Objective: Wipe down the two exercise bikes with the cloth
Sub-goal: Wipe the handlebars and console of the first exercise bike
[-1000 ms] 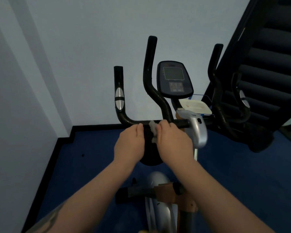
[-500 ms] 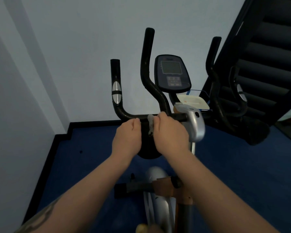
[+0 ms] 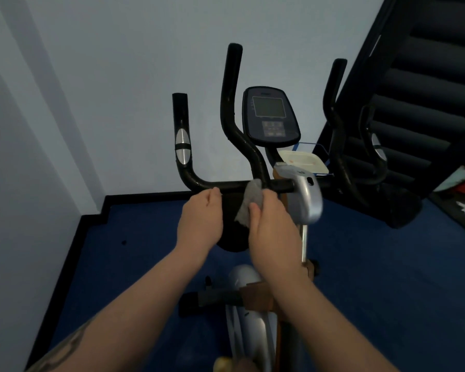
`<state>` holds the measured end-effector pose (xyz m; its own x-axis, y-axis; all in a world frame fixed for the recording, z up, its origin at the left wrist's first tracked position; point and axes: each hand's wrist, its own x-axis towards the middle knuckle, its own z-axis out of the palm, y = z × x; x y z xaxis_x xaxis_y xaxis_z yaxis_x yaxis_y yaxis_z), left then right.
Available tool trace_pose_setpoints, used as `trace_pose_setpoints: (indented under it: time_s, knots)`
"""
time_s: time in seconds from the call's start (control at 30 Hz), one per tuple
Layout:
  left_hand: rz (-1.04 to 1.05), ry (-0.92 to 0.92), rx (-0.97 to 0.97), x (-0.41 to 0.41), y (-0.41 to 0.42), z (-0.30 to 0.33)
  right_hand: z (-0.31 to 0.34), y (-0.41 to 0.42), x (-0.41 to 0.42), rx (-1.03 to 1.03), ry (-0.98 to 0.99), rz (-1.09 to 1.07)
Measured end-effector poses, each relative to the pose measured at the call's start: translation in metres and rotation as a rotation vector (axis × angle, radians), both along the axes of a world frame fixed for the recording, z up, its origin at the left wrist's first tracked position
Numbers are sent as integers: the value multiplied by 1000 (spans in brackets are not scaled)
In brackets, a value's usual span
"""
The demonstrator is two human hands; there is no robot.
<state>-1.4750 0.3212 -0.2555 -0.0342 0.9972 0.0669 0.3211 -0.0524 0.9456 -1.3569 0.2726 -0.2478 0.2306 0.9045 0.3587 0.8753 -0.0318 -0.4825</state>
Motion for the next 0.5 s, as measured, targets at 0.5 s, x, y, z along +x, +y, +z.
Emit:
trace_pose_setpoints:
  time_s: [0.5]
  knots:
    - [-53,-60,1,-4,-7,2,-10,-24,-3,201,-88,34]
